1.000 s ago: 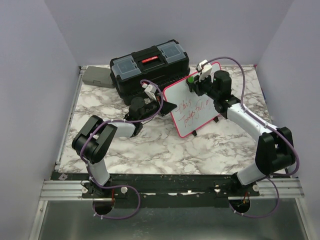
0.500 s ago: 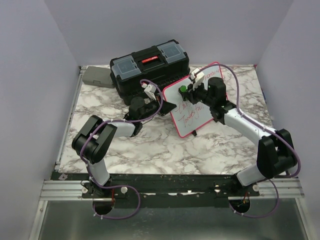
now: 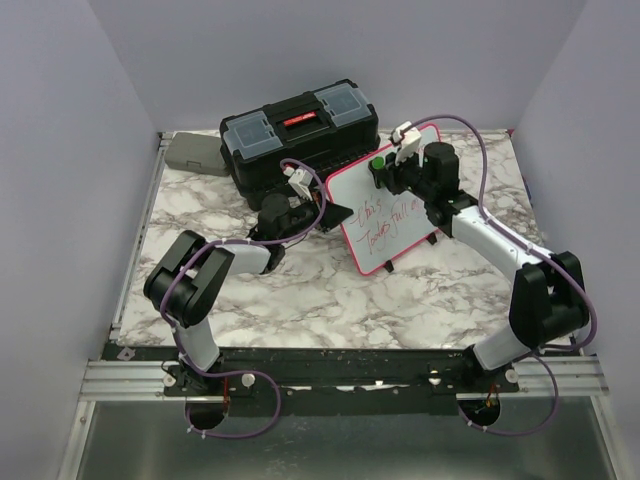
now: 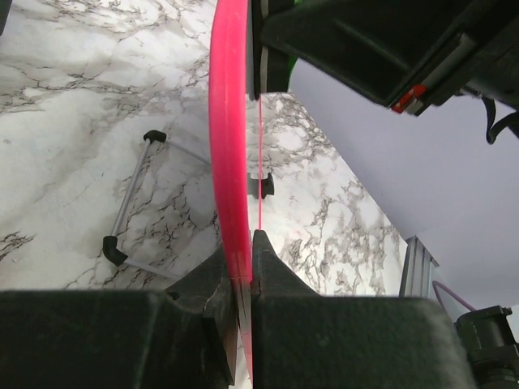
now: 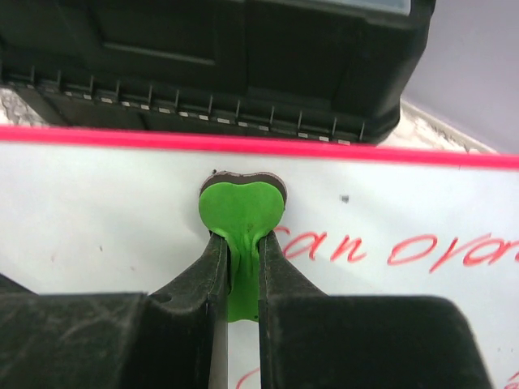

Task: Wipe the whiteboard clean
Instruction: Erase the whiteboard at the whiteboard stand.

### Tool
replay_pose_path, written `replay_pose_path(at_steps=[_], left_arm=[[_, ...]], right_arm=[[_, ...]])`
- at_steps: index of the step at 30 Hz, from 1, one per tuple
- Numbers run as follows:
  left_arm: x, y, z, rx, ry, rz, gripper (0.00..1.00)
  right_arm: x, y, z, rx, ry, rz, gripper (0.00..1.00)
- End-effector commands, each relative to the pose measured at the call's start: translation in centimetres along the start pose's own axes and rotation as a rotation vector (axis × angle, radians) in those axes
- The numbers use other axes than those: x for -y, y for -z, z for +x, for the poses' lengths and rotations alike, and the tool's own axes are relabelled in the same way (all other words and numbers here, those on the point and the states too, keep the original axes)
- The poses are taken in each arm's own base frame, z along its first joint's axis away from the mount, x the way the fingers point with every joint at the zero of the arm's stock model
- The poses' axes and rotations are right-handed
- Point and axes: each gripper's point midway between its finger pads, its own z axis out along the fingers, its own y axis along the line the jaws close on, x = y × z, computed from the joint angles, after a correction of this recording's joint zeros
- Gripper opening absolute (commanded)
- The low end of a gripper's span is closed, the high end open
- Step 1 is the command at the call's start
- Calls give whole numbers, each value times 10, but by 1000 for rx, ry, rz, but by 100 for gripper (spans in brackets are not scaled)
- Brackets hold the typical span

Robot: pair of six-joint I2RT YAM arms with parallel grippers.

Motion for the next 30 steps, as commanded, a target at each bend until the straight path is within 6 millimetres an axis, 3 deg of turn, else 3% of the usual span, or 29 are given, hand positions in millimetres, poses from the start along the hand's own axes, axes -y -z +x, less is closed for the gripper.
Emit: replay_pose_path(at_steps=[1, 5, 9, 13, 15, 17, 20, 25, 28, 30], left_arm=[[21, -3, -3, -11, -58, 85, 0], [21, -3, -5, -8, -61, 88, 0], [21, -3, -4, -12, -62, 84, 0], [21, -3, -4, -13, -60, 84, 0], [21, -2, -4, -13, -60, 83, 0], [21, -2, -3, -15, -59, 82, 0], [21, -1, -3, -16, -60, 84, 0], [20, 0, -2, -16, -59, 86, 0], [20, 0, -1, -15, -57, 88, 0], [20, 0, -1, -14, -55, 91, 0]], right_arm=[[-14, 9, 73, -177, -32, -54, 1], [-46, 12, 88, -209, -54, -171, 1], [-76, 13, 67, -163, 12, -242, 1], [-65, 3, 30, -101, 15, -189, 1], [-48, -4, 11, -69, 11, -100, 1], [-31, -9, 4, -70, 7, -31, 1], [-7, -12, 13, -106, -26, 32, 1], [18, -7, 46, -174, -49, 95, 1], [19, 0, 71, -224, -40, 93, 1], [7, 3, 85, -247, -35, 36, 1]])
